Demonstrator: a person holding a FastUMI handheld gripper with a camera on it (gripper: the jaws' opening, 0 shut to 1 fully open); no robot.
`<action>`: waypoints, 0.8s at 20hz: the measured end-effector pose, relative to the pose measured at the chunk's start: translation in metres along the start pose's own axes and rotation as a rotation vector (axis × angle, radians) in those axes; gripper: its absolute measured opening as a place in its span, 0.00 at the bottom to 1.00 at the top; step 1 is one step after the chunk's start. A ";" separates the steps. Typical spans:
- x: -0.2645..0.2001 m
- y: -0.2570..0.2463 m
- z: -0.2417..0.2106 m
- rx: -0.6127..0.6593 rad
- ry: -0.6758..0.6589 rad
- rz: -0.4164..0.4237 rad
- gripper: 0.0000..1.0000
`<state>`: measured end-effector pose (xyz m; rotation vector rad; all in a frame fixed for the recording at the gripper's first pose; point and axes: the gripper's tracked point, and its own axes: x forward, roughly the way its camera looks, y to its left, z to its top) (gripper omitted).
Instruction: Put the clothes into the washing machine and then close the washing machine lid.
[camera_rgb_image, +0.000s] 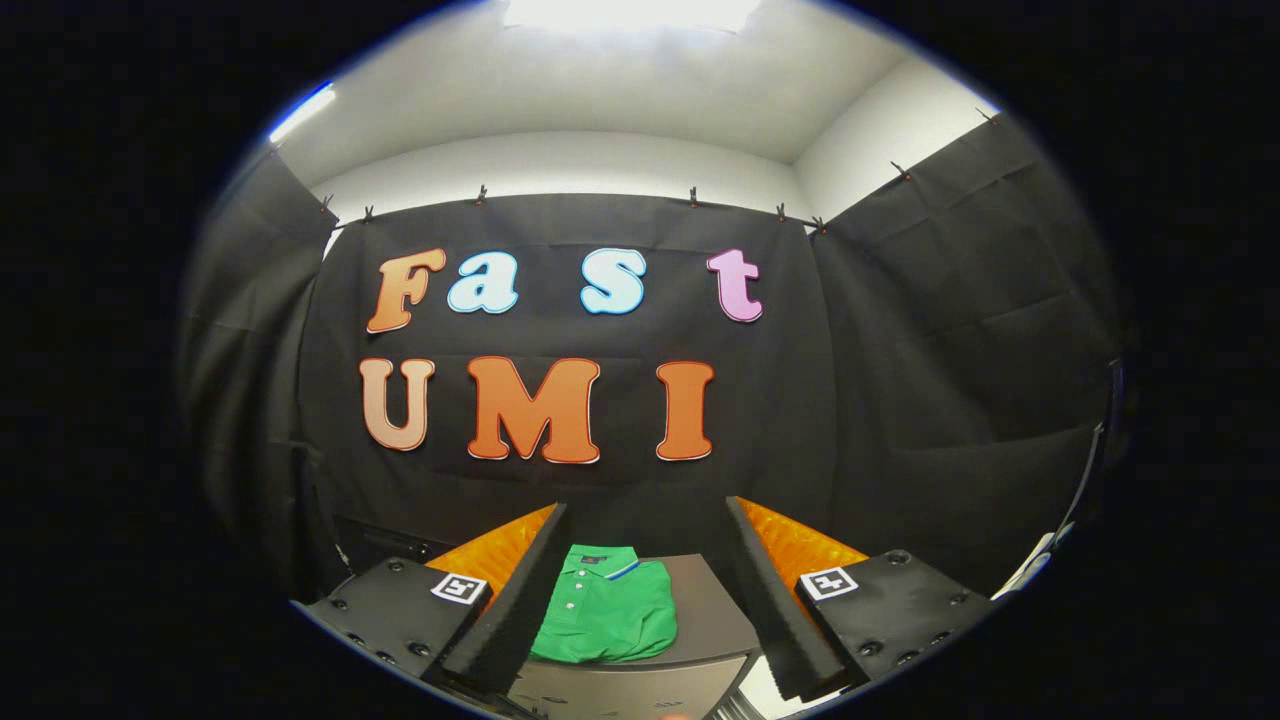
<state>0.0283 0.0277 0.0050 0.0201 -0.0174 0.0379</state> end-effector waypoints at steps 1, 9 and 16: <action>0.000 0.001 0.001 0.010 -0.003 0.001 0.98; 0.018 0.033 0.017 -0.035 -0.034 0.041 0.98; 0.090 0.090 0.001 -0.050 0.078 0.149 0.98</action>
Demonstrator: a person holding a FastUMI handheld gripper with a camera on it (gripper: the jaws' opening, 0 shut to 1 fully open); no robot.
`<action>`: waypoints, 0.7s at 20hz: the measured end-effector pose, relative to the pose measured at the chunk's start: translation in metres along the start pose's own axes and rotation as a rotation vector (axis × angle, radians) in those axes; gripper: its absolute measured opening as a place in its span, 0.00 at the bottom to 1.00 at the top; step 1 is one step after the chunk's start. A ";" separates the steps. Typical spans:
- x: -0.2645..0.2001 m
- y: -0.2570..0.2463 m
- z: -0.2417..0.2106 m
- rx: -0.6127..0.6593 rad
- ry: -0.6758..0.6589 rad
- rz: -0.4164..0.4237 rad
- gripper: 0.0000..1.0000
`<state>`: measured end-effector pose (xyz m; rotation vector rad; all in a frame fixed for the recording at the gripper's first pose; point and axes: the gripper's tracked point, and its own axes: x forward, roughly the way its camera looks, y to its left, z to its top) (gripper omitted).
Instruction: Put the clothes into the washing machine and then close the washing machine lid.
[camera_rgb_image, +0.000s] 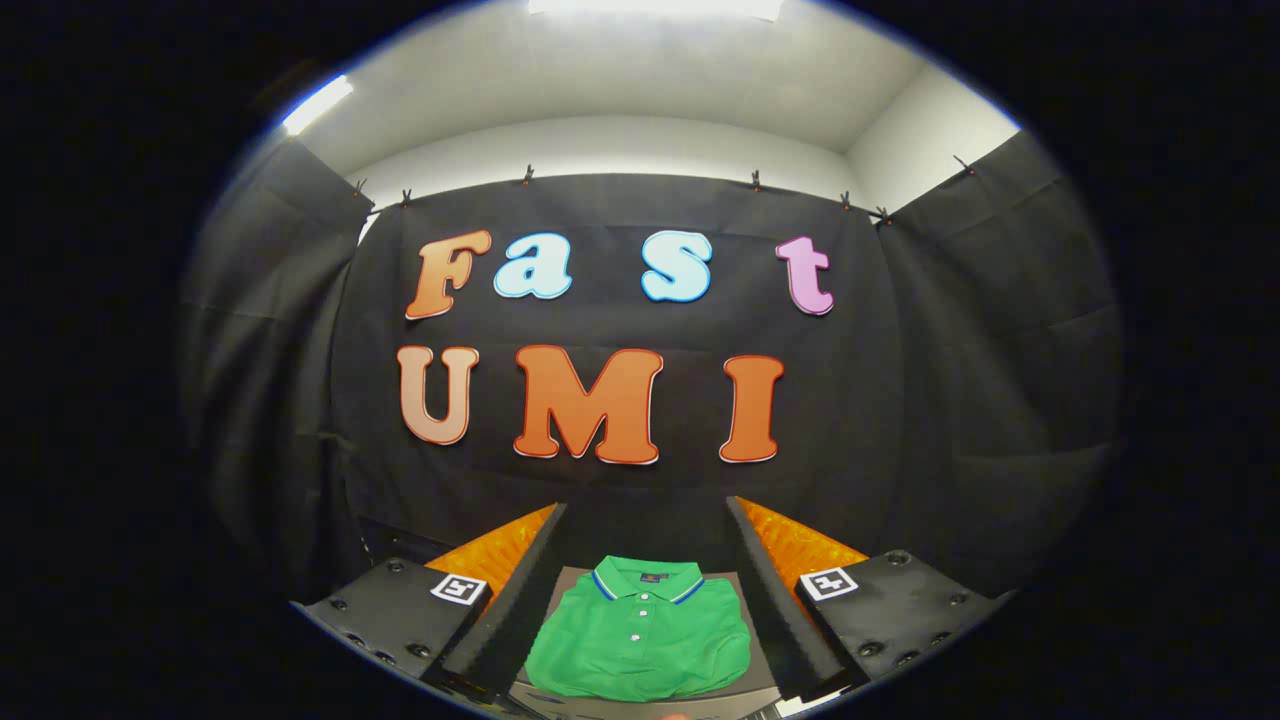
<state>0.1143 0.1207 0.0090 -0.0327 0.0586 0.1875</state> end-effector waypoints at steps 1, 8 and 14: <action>0.013 0.004 -0.001 -0.007 0.014 0.012 0.98; 0.097 0.013 -0.038 -0.028 0.133 0.036 0.98; 0.144 -0.001 -0.158 0.021 0.434 0.005 0.99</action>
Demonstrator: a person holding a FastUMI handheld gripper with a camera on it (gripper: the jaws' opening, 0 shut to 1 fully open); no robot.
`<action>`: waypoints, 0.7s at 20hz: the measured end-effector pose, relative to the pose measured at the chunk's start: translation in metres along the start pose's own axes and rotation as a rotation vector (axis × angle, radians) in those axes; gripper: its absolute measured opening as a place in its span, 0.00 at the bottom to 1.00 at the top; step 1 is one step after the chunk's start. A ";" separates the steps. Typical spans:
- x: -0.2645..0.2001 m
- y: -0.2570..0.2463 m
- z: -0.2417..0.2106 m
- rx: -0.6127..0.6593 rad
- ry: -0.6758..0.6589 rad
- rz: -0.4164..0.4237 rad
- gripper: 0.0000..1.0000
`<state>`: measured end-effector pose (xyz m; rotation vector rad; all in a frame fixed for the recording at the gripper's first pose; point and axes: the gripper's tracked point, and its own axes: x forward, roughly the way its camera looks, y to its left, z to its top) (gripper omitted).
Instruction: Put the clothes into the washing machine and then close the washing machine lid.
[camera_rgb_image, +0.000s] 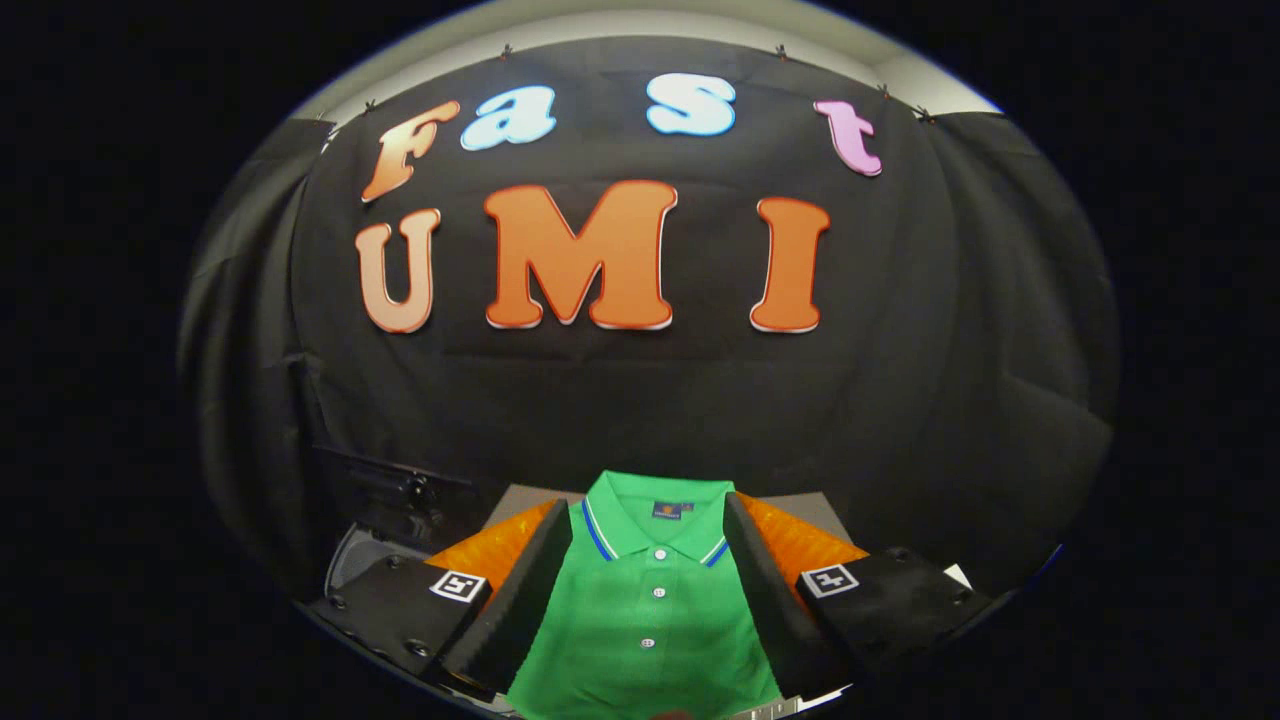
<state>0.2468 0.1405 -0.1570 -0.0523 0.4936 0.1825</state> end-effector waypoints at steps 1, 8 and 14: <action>0.006 -0.002 -0.009 0.002 0.030 -0.005 0.99; 0.032 0.003 -0.063 0.063 0.324 0.012 0.99; 0.042 0.000 -0.093 0.072 0.503 0.010 0.99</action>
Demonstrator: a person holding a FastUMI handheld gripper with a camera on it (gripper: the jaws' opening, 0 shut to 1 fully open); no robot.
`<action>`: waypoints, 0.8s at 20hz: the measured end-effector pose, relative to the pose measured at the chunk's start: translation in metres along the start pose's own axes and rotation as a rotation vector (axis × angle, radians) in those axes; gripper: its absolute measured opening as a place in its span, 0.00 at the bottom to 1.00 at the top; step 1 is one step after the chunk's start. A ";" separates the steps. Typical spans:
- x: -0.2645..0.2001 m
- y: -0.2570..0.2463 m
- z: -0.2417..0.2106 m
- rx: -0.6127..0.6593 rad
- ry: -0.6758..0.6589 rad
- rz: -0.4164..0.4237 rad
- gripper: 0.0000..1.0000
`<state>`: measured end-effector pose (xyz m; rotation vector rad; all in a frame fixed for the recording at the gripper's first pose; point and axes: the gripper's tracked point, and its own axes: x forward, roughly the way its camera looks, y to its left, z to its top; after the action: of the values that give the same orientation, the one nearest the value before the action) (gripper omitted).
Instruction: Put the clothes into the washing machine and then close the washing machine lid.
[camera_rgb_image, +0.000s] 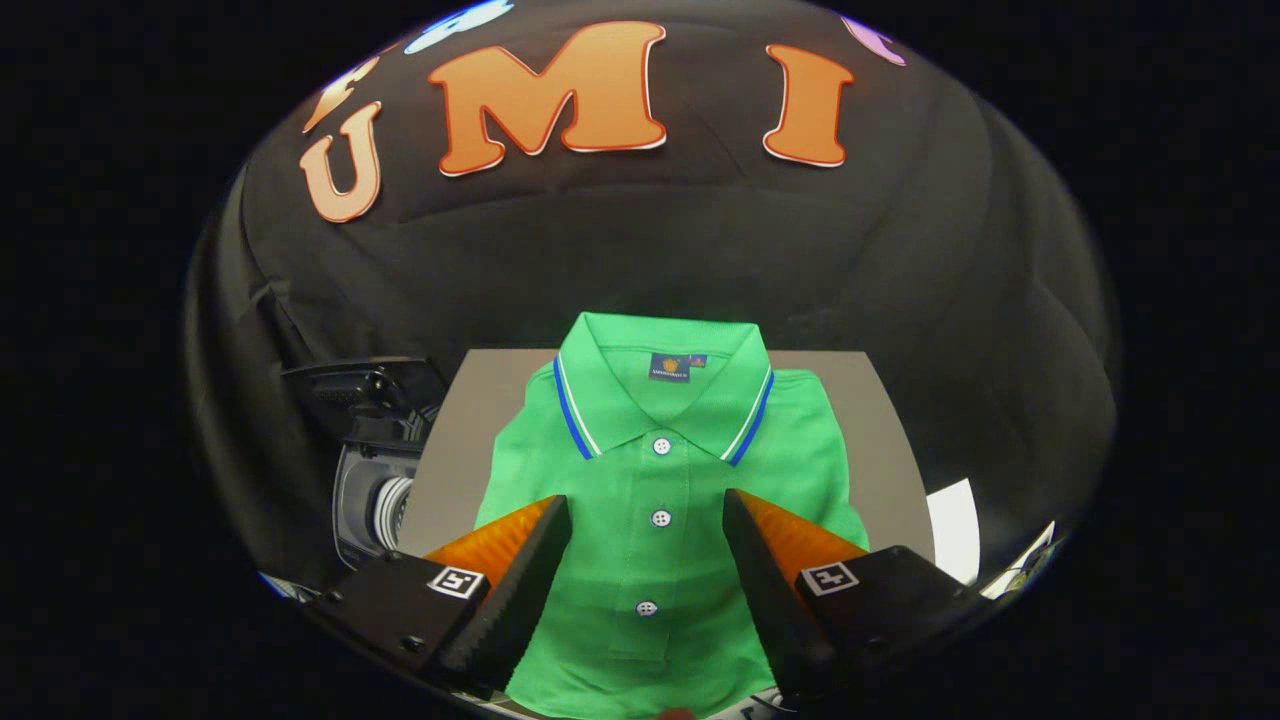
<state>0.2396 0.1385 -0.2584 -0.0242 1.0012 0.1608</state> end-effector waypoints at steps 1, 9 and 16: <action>0.003 -0.001 -0.002 0.011 0.015 -0.003 0.99; 0.018 -0.001 -0.016 -0.036 0.108 0.057 0.99; 0.016 0.001 -0.013 0.001 0.115 0.130 0.25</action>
<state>0.2369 0.1400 -0.2792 0.0328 1.1183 0.2806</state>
